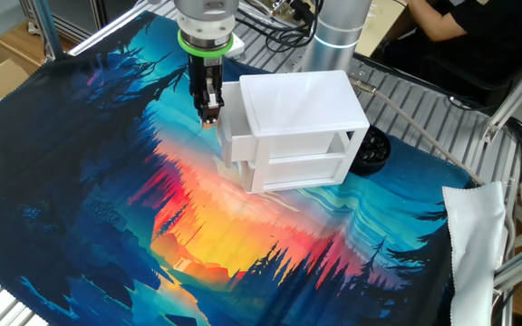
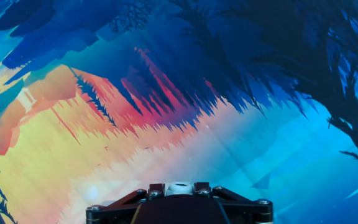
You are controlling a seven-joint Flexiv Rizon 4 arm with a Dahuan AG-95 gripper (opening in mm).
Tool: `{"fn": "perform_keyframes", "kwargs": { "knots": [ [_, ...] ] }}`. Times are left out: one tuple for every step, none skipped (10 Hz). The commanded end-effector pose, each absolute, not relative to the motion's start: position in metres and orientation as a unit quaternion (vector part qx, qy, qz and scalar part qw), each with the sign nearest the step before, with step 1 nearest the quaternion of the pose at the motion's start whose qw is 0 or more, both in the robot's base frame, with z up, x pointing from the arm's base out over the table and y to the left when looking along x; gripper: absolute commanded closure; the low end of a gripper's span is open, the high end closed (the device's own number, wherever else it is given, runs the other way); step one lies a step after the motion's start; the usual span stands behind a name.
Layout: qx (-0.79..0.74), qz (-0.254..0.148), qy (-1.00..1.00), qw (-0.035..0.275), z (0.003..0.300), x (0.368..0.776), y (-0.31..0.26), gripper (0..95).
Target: Grasp the handle and close the drawer
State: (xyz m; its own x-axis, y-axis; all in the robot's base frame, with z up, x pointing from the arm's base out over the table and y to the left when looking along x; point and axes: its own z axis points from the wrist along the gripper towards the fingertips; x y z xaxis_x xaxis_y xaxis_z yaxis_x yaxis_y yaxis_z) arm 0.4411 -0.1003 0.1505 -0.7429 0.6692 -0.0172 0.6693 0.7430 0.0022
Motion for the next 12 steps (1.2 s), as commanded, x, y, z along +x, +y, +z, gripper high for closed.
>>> {"fn": "perform_keyframes", "kwargs": {
  "knots": [
    [0.356,-0.003,0.934,0.010,0.1503,0.4404,-0.1002,95.0],
    [0.357,-0.003,0.934,0.011,0.1504,0.4403,-0.1002,95.0],
    [0.357,-0.004,0.934,0.011,0.1506,0.4402,-0.1003,95.0],
    [0.357,-0.004,0.934,0.011,0.1507,0.4401,-0.1004,95.0],
    [0.358,-0.004,0.934,0.010,0.1506,0.4397,-0.1003,95.0],
    [0.358,-0.004,0.934,0.009,0.1502,0.4389,-0.1000,95.0],
    [0.358,-0.004,0.934,0.009,0.1498,0.4381,-0.0997,95.0],
    [0.359,-0.004,0.933,0.009,0.1494,0.4373,-0.0995,95.0],
    [0.359,-0.004,0.933,0.009,0.1499,0.4368,-0.0997,95.0],
    [0.359,-0.004,0.933,0.008,0.1504,0.4365,-0.0999,95.0],
    [0.360,-0.004,0.933,0.008,0.1505,0.4364,-0.0999,95.0],
    [0.360,-0.004,0.933,0.007,0.1502,0.4358,-0.0997,95.0]
  ]
}}
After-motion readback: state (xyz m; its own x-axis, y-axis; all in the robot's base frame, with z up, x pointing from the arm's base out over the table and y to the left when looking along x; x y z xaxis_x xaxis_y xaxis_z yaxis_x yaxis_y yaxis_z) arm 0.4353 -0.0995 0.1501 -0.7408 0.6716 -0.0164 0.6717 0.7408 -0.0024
